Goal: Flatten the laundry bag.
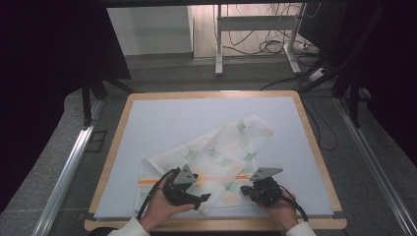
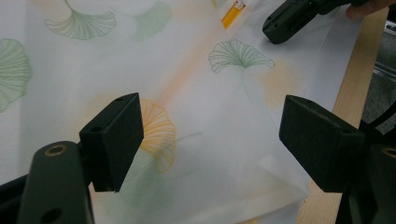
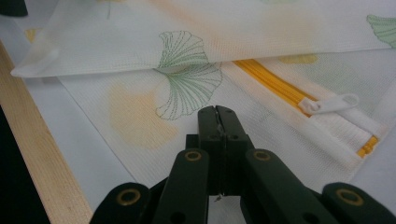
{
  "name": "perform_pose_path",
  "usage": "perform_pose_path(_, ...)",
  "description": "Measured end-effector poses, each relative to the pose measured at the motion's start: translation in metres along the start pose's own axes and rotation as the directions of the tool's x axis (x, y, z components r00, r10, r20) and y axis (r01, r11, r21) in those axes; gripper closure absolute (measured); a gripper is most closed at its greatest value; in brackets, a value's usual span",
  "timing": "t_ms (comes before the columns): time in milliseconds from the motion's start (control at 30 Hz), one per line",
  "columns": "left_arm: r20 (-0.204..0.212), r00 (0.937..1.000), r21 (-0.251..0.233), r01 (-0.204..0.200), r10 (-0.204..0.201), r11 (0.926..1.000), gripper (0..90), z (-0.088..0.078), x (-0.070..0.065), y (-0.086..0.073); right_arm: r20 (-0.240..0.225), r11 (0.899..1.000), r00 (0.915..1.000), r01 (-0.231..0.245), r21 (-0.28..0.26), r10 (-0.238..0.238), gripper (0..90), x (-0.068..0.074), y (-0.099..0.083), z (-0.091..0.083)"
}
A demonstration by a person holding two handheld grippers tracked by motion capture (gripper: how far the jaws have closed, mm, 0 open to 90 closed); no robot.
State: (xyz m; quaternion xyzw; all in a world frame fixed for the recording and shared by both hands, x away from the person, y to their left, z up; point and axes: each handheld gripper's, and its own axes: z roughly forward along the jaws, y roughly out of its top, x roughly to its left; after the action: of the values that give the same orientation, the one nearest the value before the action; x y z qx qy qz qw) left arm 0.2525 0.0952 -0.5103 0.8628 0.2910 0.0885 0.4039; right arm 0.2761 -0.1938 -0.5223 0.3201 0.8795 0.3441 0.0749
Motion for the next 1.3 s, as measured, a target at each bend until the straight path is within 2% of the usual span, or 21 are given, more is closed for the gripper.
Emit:
perform_pose_path(533,0.015,0.9998,0.03,-0.013,0.012,0.9995,21.9,0.02,-0.011,0.004,-0.007,1.0,1.0,-0.005,0.002,0.005,88.9,-0.001,0.0,0.0)
perform_pose_path(833,0.017,0.999,0.071,-0.042,0.041,0.9965,22.0,0.038,-0.017,0.004,-0.011,1.0,0.9999,-0.004,-0.003,0.004,88.9,-0.002,0.0,0.0)
perform_pose_path(967,0.014,0.9992,0.075,-0.038,0.037,0.9965,22.3,0.042,-0.018,0.004,-0.012,1.0,0.9999,-0.005,-0.003,0.005,88.9,-0.002,0.0,0.0)
perform_pose_path(1000,0.014,0.9992,0.075,-0.038,0.037,0.9965,22.9,0.042,-0.018,0.004,-0.012,1.0,0.9999,-0.005,-0.003,0.005,88.9,-0.002,0.0,0.0)
perform_pose_path(1067,-0.008,0.9977,0.097,-0.067,0.068,0.993,26.1,0.044,-0.018,0.002,-0.014,1.0,0.9999,-0.005,-0.006,0.005,88.9,-0.002,-0.001,0.0)
perform_pose_path(1200,-0.009,0.9979,0.088,-0.063,0.064,0.9942,30.4,0.044,-0.015,0.001,-0.014,1.0,0.9999,-0.006,-0.007,0.006,88.9,-0.002,-0.001,0.0)
perform_pose_path(1300,-0.018,0.9984,0.08,-0.052,0.054,0.9954,37.2,0.043,-0.013,0.001,-0.014,1.0,0.9999,-0.006,-0.006,0.006,88.9,-0.002,-0.001,0.0)
